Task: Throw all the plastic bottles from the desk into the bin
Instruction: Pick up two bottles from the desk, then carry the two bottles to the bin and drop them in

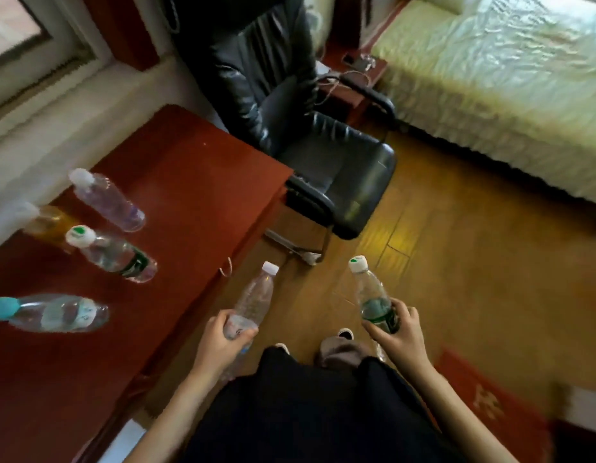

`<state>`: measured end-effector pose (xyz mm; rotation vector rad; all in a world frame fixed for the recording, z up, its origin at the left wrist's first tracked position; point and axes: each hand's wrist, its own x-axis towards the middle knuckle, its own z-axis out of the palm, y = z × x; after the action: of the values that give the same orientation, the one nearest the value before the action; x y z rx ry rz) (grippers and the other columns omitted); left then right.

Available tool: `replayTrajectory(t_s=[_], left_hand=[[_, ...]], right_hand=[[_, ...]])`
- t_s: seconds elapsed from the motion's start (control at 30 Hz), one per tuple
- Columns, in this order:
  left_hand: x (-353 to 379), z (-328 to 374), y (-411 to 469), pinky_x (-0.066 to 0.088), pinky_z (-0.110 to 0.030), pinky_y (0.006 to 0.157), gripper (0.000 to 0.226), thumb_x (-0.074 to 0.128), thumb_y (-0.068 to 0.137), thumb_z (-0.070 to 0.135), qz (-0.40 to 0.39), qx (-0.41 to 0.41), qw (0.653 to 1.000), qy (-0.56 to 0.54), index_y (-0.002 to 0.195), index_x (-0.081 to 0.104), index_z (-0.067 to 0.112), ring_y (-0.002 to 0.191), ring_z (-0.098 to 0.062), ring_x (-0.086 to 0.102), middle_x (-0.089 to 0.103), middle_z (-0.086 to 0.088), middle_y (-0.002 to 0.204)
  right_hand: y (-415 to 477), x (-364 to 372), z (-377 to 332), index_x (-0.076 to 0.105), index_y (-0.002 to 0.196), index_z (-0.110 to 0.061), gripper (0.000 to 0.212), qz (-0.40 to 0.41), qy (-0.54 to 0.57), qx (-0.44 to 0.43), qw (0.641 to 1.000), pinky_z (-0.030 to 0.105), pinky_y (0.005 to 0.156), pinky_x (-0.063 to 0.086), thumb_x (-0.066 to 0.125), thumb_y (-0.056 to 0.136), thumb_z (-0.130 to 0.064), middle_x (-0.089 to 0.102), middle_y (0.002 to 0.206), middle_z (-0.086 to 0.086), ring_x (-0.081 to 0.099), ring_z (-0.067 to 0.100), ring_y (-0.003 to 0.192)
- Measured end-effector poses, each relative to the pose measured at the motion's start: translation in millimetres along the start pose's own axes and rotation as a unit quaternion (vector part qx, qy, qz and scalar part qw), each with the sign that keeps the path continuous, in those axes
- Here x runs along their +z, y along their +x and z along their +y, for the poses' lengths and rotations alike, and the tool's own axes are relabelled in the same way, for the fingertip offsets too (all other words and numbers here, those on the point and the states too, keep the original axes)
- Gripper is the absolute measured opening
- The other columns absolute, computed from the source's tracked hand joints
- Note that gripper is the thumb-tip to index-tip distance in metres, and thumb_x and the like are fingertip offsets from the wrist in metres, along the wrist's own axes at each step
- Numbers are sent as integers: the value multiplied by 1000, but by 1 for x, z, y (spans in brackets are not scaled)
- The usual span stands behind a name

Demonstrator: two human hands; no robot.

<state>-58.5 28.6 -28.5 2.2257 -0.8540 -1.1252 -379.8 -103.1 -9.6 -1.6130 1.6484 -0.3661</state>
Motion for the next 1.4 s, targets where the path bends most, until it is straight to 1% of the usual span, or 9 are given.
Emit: replayTrajectory(t_s=[0.2,0.4,0.53,0.67,0.77,0.97,1.1,1.23,1.4], left_hand=[[65,105,41,47,-32,81,59,74,75,50,-122,123,982,81,123,53,23,106,-19,55,52,-1,118],[184,209,37,42,-26,81,61,72,77,50,-231,215,940,131,126,50,21,107,-12,51,49,6,119],[275,256,20,38,-17,74,59,69,79,51,-279,241,915,162,126,50,22,104,-8,49,50,6,116],[350,299,8,46,-21,71,36,62,84,53,-323,260,892,178,105,57,25,94,-9,59,59,5,105],[391,337,3,55,-35,68,27,60,87,49,-343,243,892,163,92,59,23,81,-19,65,65,-3,90],[457,410,24,55,-42,68,28,58,90,46,-354,234,890,168,91,61,18,77,-25,67,68,-8,86],[504,461,51,49,-28,60,27,55,92,42,-354,233,891,164,92,60,15,74,-19,63,66,-8,85],[564,528,98,47,-29,59,31,55,91,43,-353,226,895,154,90,59,13,70,-17,61,65,-8,83],[649,650,147,54,-37,64,34,55,90,48,-383,253,872,172,94,59,15,78,-26,66,68,-10,88]], right_hand=[[-35,-57,58,57,117,-19,52,138,80,86,984,7,74,40,84,72,-29,48,107,1,51,-6,91],[-61,-123,142,57,109,-23,45,246,104,174,948,11,74,35,83,73,-34,50,101,2,50,11,92],[-72,-172,203,59,107,-23,39,291,135,229,919,25,75,40,79,76,-37,53,101,1,52,13,90],[-73,-217,249,62,103,-20,31,319,195,267,888,21,63,47,73,82,-39,68,90,-2,65,12,82],[-63,-247,269,61,103,-18,27,343,219,274,871,19,59,46,68,86,-38,69,84,-4,67,11,77],[-14,-300,303,59,102,-19,23,355,286,295,840,17,56,49,64,89,-38,69,87,0,69,10,75],[46,-344,335,60,107,-17,29,363,309,299,827,22,56,56,64,90,-40,71,89,3,71,13,73],[122,-397,369,61,110,-16,35,367,308,302,824,35,64,60,63,88,-44,72,90,2,72,17,77],[197,-486,397,59,107,-12,26,393,306,320,806,12,45,47,64,91,-32,69,85,4,67,-2,59]])
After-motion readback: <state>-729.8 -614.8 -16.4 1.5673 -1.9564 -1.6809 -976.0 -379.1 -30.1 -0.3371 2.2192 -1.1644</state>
